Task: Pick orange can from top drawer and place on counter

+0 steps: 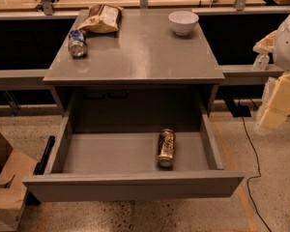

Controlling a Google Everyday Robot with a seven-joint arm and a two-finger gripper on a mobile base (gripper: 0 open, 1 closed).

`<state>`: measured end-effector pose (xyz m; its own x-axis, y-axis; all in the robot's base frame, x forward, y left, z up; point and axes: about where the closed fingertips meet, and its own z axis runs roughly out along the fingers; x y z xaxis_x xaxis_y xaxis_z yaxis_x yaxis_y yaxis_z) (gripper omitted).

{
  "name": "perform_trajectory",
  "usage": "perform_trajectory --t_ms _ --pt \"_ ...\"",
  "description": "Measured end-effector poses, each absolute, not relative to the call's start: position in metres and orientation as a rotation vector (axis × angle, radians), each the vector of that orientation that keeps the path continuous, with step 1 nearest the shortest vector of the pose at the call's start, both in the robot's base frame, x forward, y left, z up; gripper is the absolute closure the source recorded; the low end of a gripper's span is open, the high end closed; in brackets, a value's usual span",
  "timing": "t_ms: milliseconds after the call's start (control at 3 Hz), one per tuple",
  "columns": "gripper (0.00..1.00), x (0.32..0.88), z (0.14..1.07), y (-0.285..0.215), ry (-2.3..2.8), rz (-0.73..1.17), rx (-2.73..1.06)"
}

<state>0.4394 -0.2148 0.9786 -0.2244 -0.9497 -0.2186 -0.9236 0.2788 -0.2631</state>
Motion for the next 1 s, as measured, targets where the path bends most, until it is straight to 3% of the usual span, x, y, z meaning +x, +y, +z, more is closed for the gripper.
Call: perform_trajectory --t_ms 1000 --pt "0.00 0.488 0.930 -0.195 2.364 -0.110 -1.356"
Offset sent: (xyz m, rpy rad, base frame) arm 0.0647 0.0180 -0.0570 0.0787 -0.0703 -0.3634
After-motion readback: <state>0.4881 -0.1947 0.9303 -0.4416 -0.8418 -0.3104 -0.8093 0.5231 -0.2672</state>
